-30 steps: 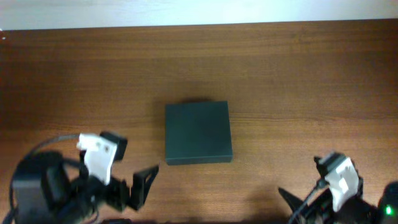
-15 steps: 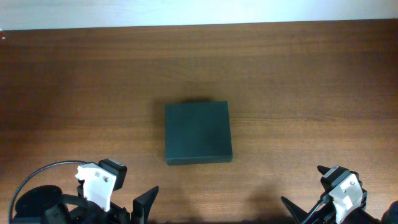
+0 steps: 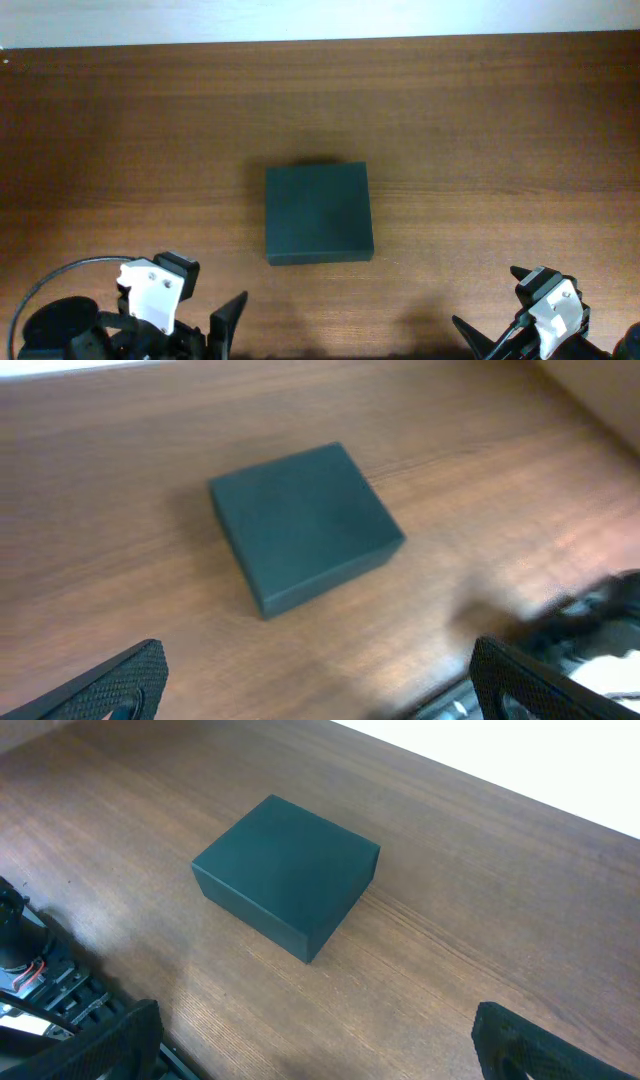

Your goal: Pack container

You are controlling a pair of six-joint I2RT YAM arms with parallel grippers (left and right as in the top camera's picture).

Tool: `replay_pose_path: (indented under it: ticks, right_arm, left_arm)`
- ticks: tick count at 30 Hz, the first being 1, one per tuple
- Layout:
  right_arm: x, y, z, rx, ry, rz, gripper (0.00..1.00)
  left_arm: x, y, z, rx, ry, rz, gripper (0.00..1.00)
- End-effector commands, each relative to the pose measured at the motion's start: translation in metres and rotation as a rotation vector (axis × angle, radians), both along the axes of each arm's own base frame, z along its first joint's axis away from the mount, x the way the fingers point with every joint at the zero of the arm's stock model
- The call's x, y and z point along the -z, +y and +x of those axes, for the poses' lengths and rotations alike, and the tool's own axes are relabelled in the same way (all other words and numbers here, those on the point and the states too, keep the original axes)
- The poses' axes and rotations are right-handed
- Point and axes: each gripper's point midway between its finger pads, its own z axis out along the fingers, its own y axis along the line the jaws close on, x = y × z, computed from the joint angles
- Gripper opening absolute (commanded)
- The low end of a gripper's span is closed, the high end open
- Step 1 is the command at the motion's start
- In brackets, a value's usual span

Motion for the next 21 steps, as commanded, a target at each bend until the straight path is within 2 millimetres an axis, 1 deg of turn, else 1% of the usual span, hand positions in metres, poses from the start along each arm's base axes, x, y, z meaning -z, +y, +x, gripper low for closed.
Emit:
replay_pose_path:
  ticks: [1,4,6,7,10,12,16,21]
  right_arm:
    - [0.002,-0.001,0.000,0.001,-0.004,-0.011,0.99]
    - [0.002,-0.001,0.000,0.001,-0.004,-0.011,0.99]
    - [0.002,-0.001,0.000,0.001,-0.004,-0.011,0.99]
    - [0.002,-0.001,0.000,0.001,-0.004,-0.011,0.99]
    - [0.002,-0.001,0.000,0.001,-0.004,-0.011,0.99]
    - [0.002,-0.001,0.000,0.001,-0.004,-0.011,0.99]
    - [0.002,-0.001,0.000,0.001,-0.004,-0.011,0.99]
    - [0.002,-0.001,0.000,0.001,-0.004,-0.011,0.99]
  left_arm:
    - [-0.006,0.024,0.016,-0.109,-0.088,0.108,0.99]
    - [-0.020,0.040,0.029,-0.181,-0.215,0.175,0.99]
    - [-0.023,0.042,0.031,-0.171,-0.297,0.220,0.99]
    - [-0.022,0.043,0.031,-0.165,-0.334,0.241,0.99]
    - [-0.009,0.045,0.034,-0.159,-0.403,0.281,0.99]
    - [0.007,0.046,0.038,-0.160,-0.427,0.299,0.99]
    - [0.047,0.050,0.052,-0.180,-0.444,0.306,0.99]
    - [0.103,0.052,0.065,-0.239,-0.389,0.217,0.99]
